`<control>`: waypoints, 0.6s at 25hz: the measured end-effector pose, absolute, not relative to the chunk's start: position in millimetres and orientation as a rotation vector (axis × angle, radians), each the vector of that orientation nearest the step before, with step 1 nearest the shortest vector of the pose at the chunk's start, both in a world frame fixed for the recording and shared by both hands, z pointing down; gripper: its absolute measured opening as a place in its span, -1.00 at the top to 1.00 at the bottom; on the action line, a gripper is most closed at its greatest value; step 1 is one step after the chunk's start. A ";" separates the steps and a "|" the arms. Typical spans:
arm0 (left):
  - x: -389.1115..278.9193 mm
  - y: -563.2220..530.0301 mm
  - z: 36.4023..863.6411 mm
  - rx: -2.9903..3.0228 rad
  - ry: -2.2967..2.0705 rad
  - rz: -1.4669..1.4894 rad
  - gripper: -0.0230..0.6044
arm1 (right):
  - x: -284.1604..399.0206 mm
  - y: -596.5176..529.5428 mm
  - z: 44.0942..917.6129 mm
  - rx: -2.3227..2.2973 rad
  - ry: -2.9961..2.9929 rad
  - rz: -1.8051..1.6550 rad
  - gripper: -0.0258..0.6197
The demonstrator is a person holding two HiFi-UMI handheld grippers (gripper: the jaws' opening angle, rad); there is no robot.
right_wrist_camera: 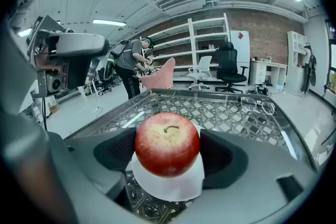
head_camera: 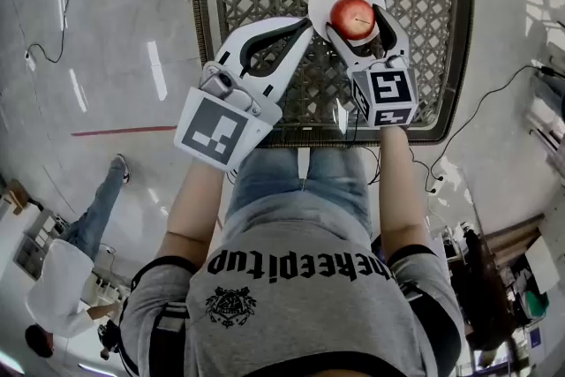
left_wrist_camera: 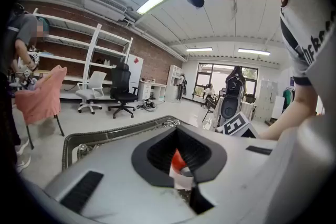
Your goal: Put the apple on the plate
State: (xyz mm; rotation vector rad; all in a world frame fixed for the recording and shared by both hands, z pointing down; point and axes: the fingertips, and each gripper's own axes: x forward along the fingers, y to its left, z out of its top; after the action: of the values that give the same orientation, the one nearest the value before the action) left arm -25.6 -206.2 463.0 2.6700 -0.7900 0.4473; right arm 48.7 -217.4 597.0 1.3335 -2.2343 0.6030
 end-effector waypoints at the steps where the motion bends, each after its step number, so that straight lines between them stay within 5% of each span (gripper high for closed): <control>1: -26.2 -206.9 464.0 2.668 -0.792 0.448 0.86 | 48.7 -218.0 598.4 1.332 -2.231 0.604 -0.27; 15: -33.9 -211.1 473.7 2.635 -0.821 0.461 0.86 | 47.4 -218.8 610.9 1.301 -2.204 0.608 -0.27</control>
State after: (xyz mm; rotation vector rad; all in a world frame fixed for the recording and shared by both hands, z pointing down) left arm -33.9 -211.1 473.7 2.6349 -0.8212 0.4610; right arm 47.4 -218.8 610.9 1.3009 -2.2038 0.6081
